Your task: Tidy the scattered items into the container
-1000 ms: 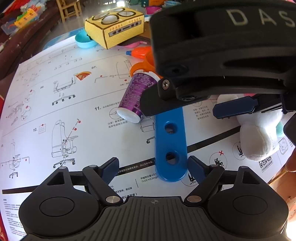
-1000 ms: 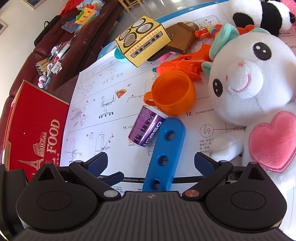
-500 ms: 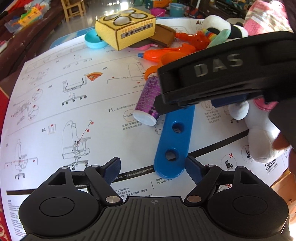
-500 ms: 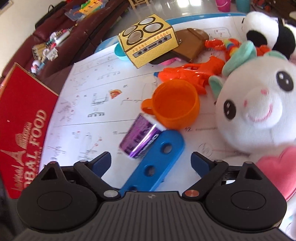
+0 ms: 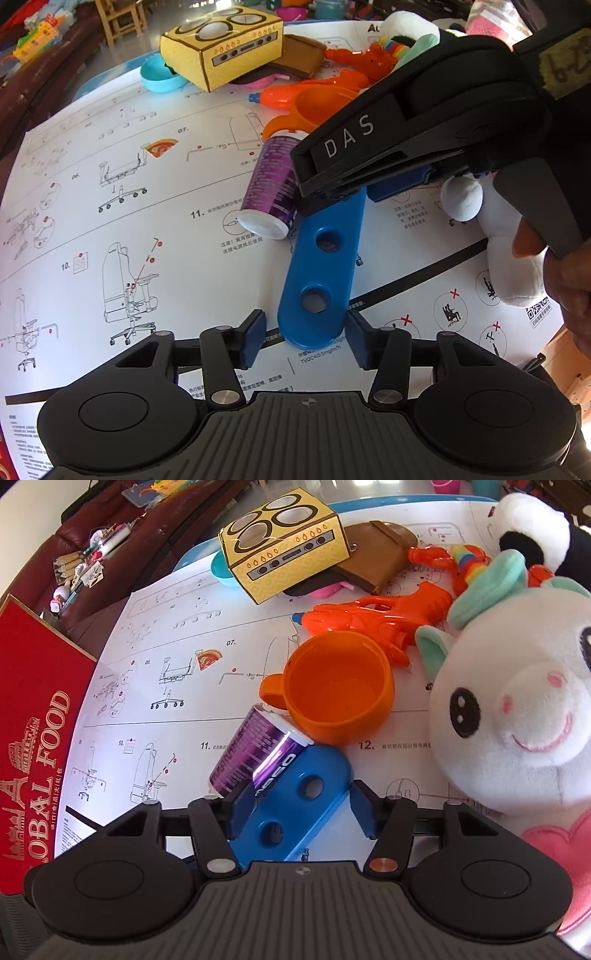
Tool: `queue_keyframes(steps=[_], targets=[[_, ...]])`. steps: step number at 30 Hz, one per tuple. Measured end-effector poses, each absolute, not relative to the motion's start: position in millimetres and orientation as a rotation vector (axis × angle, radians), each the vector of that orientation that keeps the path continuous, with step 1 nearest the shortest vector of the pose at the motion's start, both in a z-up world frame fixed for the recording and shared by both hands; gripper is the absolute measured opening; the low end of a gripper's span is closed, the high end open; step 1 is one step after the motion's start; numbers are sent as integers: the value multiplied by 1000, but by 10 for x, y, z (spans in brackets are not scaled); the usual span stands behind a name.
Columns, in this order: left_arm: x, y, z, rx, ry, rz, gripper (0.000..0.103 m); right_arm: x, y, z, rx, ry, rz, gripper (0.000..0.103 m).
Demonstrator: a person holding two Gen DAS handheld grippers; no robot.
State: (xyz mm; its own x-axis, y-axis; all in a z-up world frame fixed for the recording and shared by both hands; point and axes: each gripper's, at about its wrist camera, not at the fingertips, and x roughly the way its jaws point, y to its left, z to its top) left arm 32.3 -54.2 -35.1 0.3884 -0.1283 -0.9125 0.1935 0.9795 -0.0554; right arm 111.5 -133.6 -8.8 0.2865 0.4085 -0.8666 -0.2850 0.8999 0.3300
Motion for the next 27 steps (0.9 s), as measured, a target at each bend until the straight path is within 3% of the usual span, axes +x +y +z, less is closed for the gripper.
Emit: queue_keyframes(steps=[3,9,14,16,18,20,23,27], targets=[[303,-485,-343,59,1151,-214,54,1104,-1304,-113,111,1186,473,51],[211,-283,-321,45,1164,-236,56,944,-1211,-99,76,1224,558,32],[122,-127,-308,53,1170,-234,57,853,-1210,-131,133,1263,597,35],[109,-129,-277,70,1155,-227,63,854,-1217,-140,149,1269,585,38],[101,-166,-233,97,1126,-225,76,868,-1231,-148,167,1278,576,39],[121,-233,-214,135,1104,-233,78,879,-1243,-160,186,1288,572,39],[200,-323,-274,177,1116,-260,75,878,-1258,-169,203,1295,564,41],[215,-353,-366,199,1126,-282,62,898,-1303,-183,241,1300,548,41]])
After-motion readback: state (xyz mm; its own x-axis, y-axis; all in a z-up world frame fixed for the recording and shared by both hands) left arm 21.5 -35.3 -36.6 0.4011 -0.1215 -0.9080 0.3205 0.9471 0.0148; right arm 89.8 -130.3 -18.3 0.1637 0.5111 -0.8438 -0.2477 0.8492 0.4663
